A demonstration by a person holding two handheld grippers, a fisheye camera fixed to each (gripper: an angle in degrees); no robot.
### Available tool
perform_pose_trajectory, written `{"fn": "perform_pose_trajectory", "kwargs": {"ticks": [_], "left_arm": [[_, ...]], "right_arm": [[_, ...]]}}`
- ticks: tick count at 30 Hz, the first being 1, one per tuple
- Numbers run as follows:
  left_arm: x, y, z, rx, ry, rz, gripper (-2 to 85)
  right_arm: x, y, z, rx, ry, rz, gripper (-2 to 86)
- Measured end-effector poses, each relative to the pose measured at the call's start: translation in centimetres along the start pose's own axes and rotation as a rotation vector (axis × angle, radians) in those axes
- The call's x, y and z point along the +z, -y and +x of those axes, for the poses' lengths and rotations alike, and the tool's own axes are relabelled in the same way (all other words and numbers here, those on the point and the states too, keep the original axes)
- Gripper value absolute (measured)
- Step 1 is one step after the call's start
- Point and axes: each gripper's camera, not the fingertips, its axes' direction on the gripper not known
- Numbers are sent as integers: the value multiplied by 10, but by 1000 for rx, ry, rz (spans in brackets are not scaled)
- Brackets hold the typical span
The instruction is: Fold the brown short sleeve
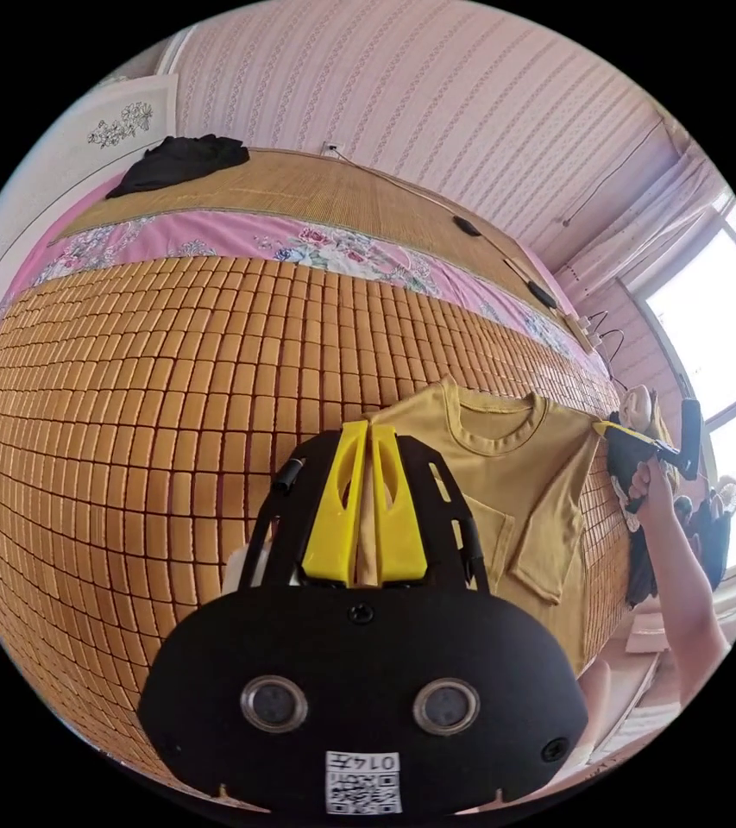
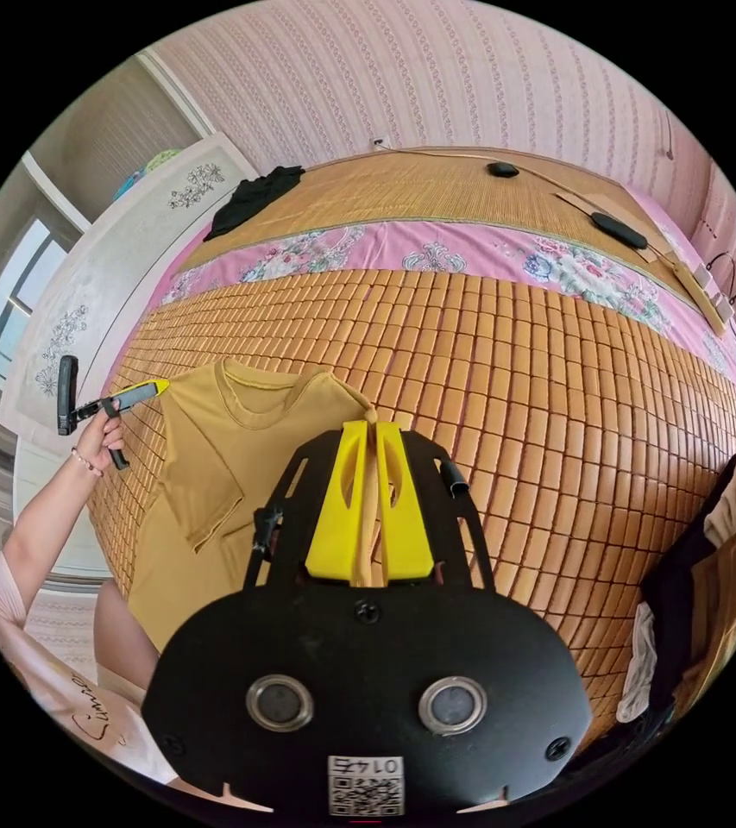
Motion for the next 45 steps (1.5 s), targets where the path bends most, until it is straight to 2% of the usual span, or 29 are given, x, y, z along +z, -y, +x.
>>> {"fn": "perform_pose_trajectory", "kwargs": {"ticks": [6, 10, 14, 16, 19, 24, 26, 29, 31, 33, 37, 39, 42, 45], "left_arm": [[-70, -45, 26, 193, -74, 65, -6], [-126, -128, 47, 352, -94, 63, -7], [-120, -229, 45, 310, -157, -52, -8], [-99, -267, 41, 264, -147, -144, -8], [-63, -309, 37, 161, -116, -273, -8], [-63, -317, 42, 155, -85, -248, -7], [-66, -315, 45, 149, -57, -261, -4], [-80, -316, 50, 168, 79, -238, -6], [-89, -317, 53, 181, 98, -215, -7], [-94, -317, 64, 210, 74, -200, -6], [-73, -306, 123, 317, -64, -215, 23], [-54, -301, 147, 345, -122, -225, 47], [-17, -301, 172, 357, -93, -315, 45], [-14, -308, 181, 388, -52, -290, 7]], "right_arm": [[-62, -53, -35, -155, 71, 47, 9], [-106, -137, -58, -217, 108, 65, 10], [-93, -217, -63, -168, 90, -10, 10], [-57, -259, -59, -98, 80, -138, 10], [-28, -288, -54, 9, 84, -190, 11], [-41, -288, -54, 93, 140, -86, 17], [-39, -284, -55, 85, 152, -138, 22], [-40, -283, -57, 67, 78, -205, 33], [-48, -278, -67, 40, -47, -219, 48], [-50, -268, -87, -26, -109, -205, 59], [-31, -232, -148, -207, -7, -165, 82], [-12, -219, -161, -209, -2, -186, 88], [22, -213, -167, -161, 10, -265, 76], [15, -218, -173, -149, -17, -193, 40]]}}
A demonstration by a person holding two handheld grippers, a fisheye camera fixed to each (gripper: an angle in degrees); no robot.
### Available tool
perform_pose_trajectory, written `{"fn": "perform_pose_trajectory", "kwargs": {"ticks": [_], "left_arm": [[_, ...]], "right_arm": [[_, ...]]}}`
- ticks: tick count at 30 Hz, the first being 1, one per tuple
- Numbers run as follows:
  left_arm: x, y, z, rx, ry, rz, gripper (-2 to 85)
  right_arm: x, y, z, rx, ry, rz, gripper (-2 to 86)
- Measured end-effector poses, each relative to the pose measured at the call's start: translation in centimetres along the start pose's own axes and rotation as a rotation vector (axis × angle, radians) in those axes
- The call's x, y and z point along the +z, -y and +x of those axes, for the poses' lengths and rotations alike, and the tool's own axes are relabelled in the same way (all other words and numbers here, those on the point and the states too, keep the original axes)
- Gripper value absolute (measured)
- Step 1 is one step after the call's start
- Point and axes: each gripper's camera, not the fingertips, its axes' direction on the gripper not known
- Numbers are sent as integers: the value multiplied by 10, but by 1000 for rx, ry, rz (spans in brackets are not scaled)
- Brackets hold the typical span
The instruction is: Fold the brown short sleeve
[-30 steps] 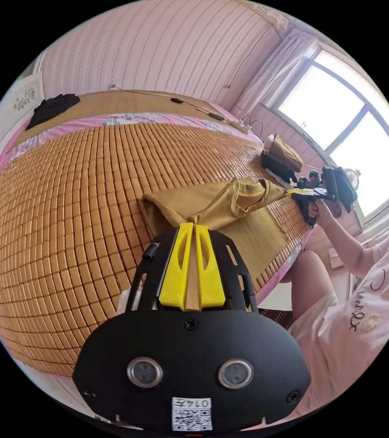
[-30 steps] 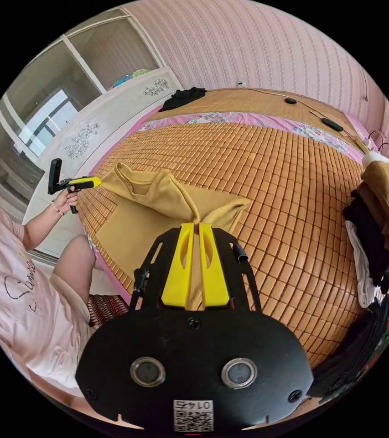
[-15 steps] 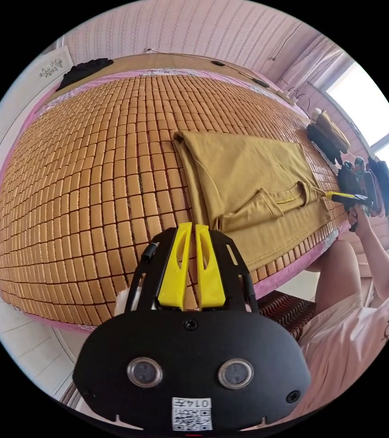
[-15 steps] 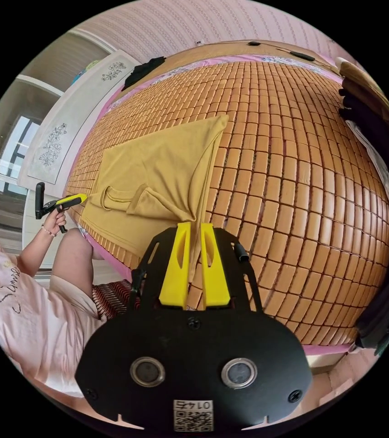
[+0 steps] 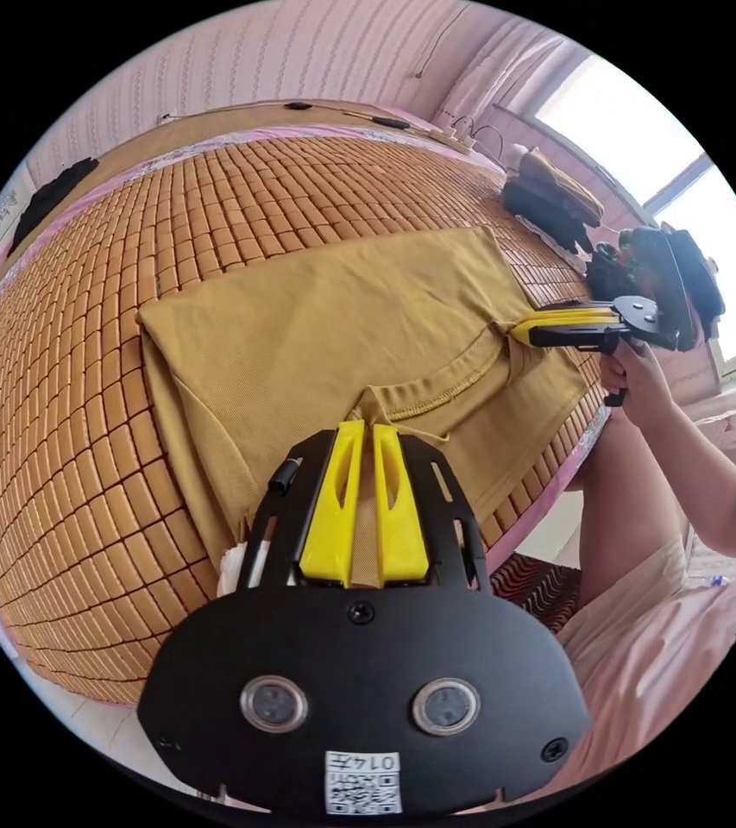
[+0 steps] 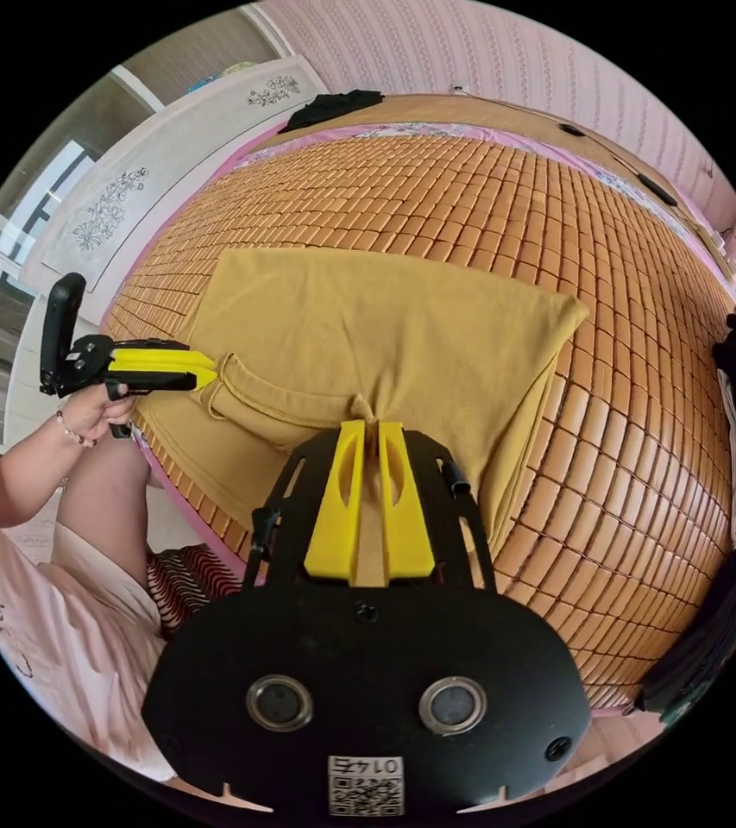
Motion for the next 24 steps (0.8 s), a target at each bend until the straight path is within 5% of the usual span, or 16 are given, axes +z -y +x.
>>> {"fn": "perform_pose_trajectory", "kwargs": {"ticks": [6, 14, 24], "left_arm": [[-25, -32, 28, 50, -63, 70, -9], [-41, -85, 80, 91, -64, -49, -10], [-13, -15, 161, 164, -67, 122, -10]], "right_arm": [[-29, -30, -23, -172, 89, 87, 29], [-30, -47, -42, -259, 60, -94, 47], [5, 110, -95, -342, -97, -82, -1]]}}
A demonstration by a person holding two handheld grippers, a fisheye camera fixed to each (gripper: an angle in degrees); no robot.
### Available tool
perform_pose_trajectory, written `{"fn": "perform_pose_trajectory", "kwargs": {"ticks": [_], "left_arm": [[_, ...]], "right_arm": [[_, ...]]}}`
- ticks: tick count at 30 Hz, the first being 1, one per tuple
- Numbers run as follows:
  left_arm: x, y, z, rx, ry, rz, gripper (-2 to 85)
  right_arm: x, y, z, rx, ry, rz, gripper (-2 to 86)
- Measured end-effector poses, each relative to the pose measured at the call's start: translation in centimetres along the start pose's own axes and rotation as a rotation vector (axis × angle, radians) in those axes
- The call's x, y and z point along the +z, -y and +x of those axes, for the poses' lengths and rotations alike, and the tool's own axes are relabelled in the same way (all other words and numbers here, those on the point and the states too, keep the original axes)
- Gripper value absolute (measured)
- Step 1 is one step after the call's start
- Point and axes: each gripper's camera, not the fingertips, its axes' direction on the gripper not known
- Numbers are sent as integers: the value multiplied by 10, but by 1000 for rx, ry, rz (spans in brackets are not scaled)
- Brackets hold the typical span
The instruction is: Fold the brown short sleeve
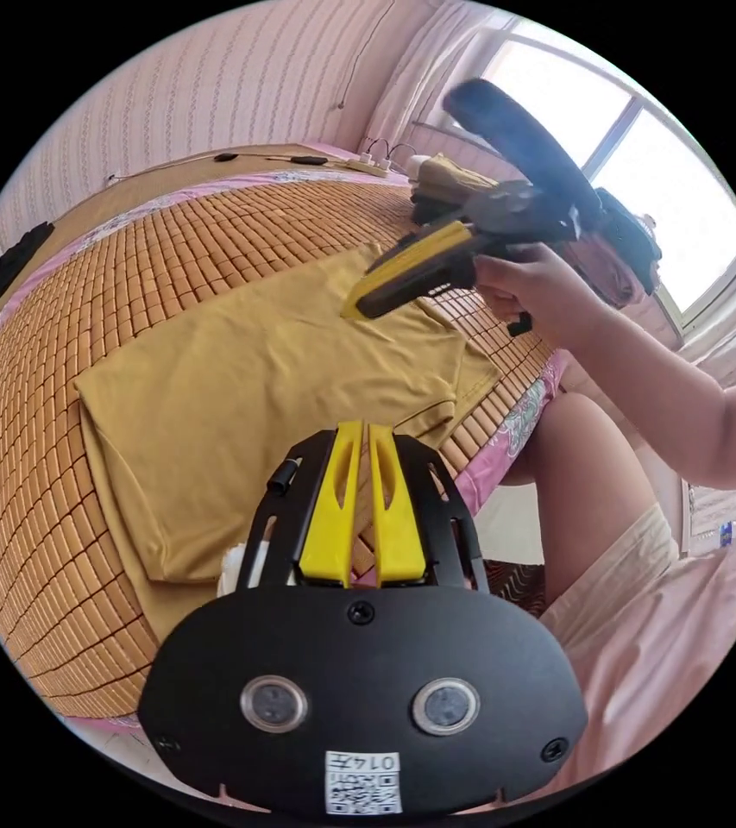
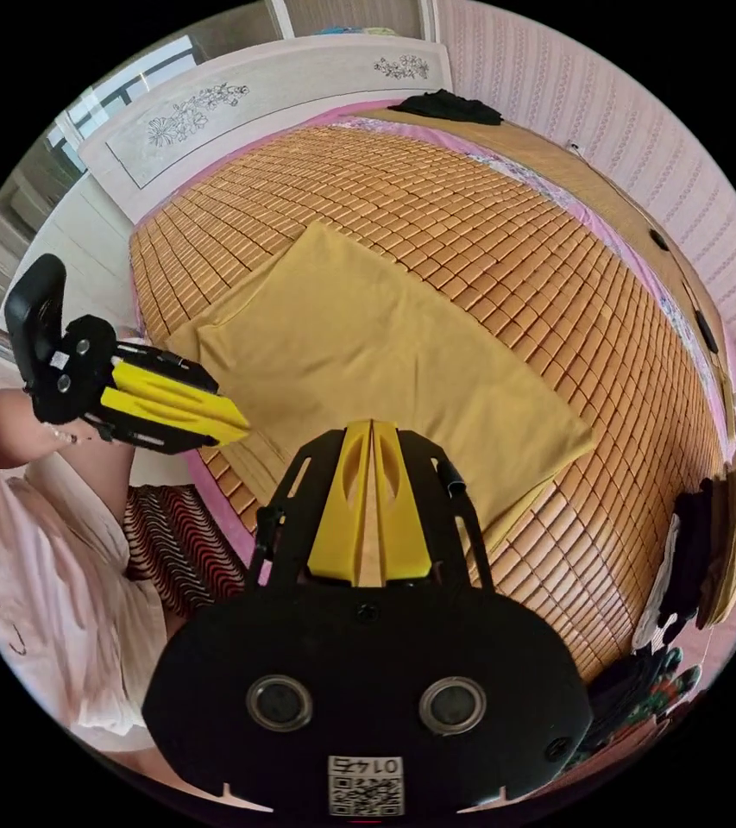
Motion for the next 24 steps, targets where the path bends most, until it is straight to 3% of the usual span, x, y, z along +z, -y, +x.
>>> {"fn": "perform_pose_trajectory", "kwargs": {"ticks": [4, 10, 17, 20, 24], "left_arm": [[39, 8, 25, 8, 36, -116, -10], [39, 4, 51, 77, 68, -86, -10], [38, 1, 73, 104, 78, -74, -8], [27, -3, 77, 85, 51, -18, -3], [6, -4, 100, 175, 27, 80, 27]], "right_arm": [[42, 69, 14, -13, -41, -111, -3], [63, 108, 29, -115, 15, -335, -4], [83, 127, 53, -37, 6, -347, -4], [64, 103, 61, 11, 41, -221, -2], [14, -8, 77, 210, 30, -7, 7]]}}
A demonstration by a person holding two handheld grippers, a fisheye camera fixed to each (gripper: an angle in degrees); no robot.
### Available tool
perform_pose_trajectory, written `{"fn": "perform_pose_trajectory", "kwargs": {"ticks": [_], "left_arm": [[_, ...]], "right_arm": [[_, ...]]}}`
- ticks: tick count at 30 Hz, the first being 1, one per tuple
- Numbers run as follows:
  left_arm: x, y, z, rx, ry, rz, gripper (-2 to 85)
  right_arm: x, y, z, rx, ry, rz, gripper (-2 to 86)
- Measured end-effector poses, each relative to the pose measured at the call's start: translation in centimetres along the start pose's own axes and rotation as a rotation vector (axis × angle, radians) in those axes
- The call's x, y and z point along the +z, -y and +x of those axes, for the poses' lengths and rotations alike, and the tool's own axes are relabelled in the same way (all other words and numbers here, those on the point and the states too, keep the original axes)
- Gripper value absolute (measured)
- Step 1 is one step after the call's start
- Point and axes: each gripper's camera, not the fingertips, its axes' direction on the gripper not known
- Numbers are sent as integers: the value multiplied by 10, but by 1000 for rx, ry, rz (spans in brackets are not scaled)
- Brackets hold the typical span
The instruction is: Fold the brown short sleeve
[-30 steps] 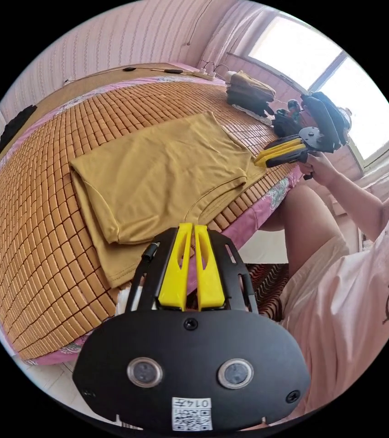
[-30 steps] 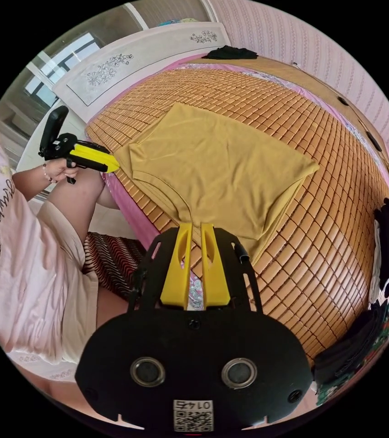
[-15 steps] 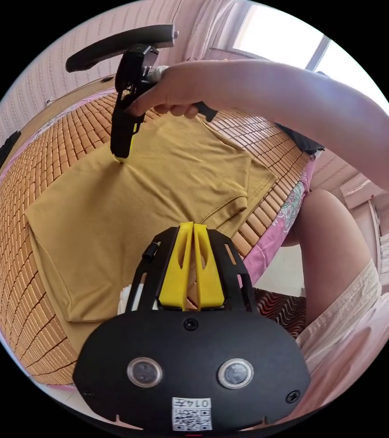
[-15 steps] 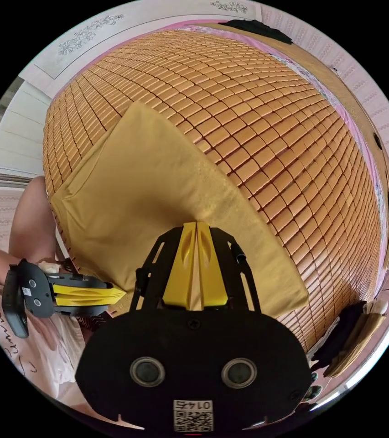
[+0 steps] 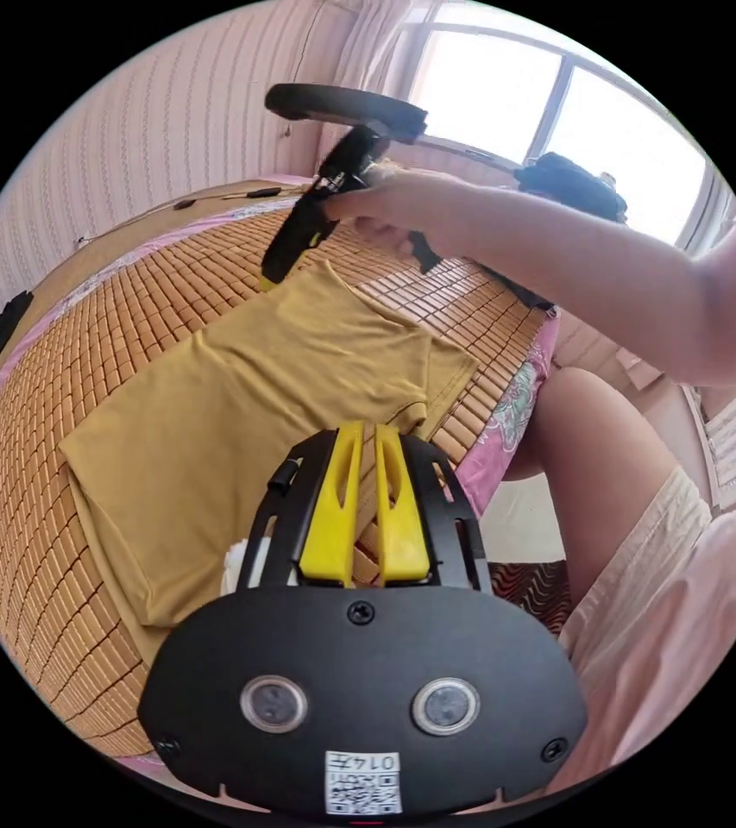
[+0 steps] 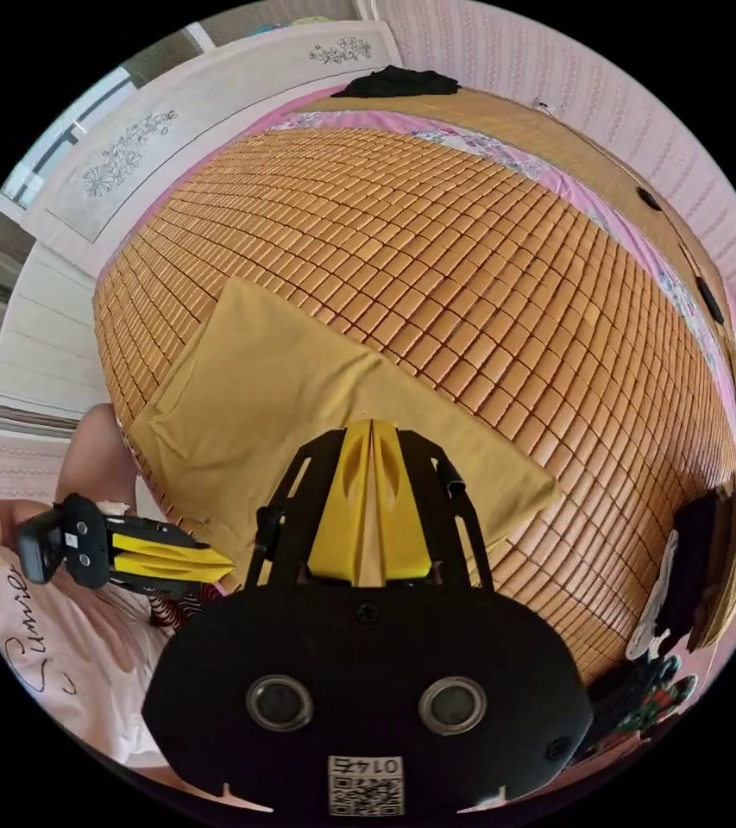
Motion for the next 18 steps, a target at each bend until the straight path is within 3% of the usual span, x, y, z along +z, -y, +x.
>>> {"fn": "perform_pose_trajectory", "kwargs": {"ticks": [3, 7, 14, 18], "left_arm": [[-2, 11, 21, 55, -22, 69, 69], [19, 32, 47, 114, -43, 75, 116], [66, 71, 81, 194, -76, -42, 199], [82, 83, 94, 225, -69, -91, 205]], "right_arm": [[-5, -96, 22, 191, -55, -7, 36], [14, -198, 44, 396, 68, -35, 84], [41, -249, 69, 445, 270, 24, 25], [29, -270, 83, 431, 476, 173, 15]]}}
